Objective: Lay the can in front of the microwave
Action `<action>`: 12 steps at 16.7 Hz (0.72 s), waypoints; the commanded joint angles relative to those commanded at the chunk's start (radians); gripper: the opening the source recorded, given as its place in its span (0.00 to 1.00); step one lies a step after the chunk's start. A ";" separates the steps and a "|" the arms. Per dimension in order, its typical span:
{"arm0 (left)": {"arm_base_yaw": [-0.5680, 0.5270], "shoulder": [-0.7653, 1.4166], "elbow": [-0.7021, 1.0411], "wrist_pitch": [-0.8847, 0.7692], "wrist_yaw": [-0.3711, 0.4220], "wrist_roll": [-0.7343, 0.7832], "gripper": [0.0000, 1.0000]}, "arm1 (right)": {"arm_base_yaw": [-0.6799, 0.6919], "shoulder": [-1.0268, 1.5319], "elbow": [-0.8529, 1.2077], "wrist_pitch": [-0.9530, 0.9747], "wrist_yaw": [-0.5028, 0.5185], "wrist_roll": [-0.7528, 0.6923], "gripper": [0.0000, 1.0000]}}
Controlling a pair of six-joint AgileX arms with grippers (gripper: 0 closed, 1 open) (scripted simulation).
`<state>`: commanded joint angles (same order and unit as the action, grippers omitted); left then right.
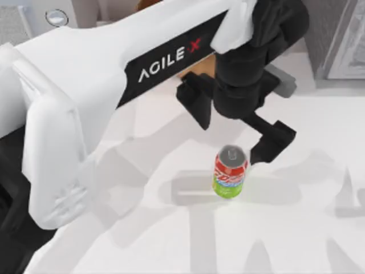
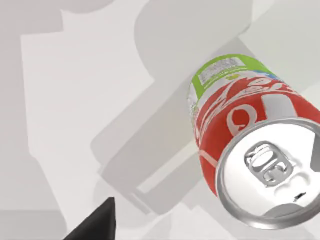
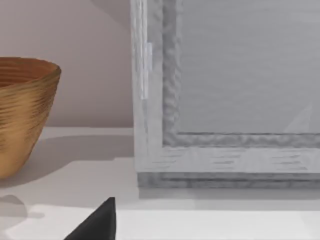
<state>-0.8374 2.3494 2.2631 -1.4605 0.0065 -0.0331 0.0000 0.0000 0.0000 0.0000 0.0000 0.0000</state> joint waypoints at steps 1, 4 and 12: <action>-0.009 0.024 0.024 -0.015 0.000 -0.001 1.00 | 0.000 0.000 0.000 0.000 0.000 0.000 1.00; -0.014 0.039 0.038 -0.024 0.000 -0.001 1.00 | 0.000 0.000 0.000 0.000 0.000 0.000 1.00; -0.011 0.032 -0.086 0.092 0.000 0.002 1.00 | 0.000 0.000 0.000 0.000 0.000 0.000 1.00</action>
<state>-0.8485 2.3810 2.1775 -1.3681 0.0065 -0.0314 0.0000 0.0000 0.0000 0.0000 0.0000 0.0000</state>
